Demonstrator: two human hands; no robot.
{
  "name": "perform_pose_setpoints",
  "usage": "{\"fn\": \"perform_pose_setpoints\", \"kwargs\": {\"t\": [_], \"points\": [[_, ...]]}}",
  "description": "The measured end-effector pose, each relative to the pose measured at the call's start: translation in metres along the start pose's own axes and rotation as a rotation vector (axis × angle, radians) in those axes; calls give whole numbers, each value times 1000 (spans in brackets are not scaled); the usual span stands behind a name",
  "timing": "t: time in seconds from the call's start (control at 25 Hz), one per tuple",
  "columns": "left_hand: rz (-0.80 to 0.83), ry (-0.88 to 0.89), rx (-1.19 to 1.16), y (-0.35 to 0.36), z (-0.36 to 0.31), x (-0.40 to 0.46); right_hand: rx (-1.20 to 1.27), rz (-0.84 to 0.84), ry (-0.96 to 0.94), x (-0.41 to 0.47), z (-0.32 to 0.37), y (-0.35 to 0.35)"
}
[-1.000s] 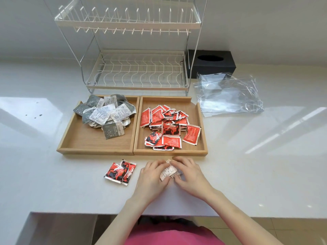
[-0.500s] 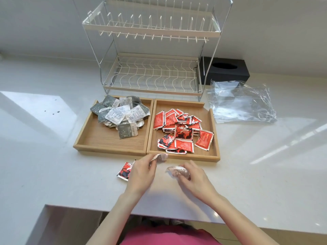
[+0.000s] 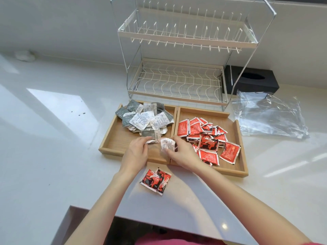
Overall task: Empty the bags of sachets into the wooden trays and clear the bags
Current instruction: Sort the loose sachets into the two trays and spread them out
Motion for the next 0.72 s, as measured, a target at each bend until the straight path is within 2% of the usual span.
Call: {"fn": "perform_pose_setpoints", "kwargs": {"t": [0.16, 0.4, 0.6, 0.72], "points": [[77, 15, 92, 15, 9, 5, -24, 28, 15, 11, 4, 13], [89, -6, 170, 20, 20, -5, -105, 43, -37, 3, 5, 20], [-76, 34, 1, -4, 21, -42, -182, 105, -70, -28, 0, 32], [-72, -13, -7, 6, 33, -66, -328, 186, -71, -48, -9, 49]]}}
Point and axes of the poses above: each hand's wrist, its own x-axis towards the middle knuckle, its own y-axis out of the palm, z = x × y, the point moved 9 cm from there along x, towards the middle knuckle, and after that the axes turned 13 degrees about -y, right-handed, at the moved point
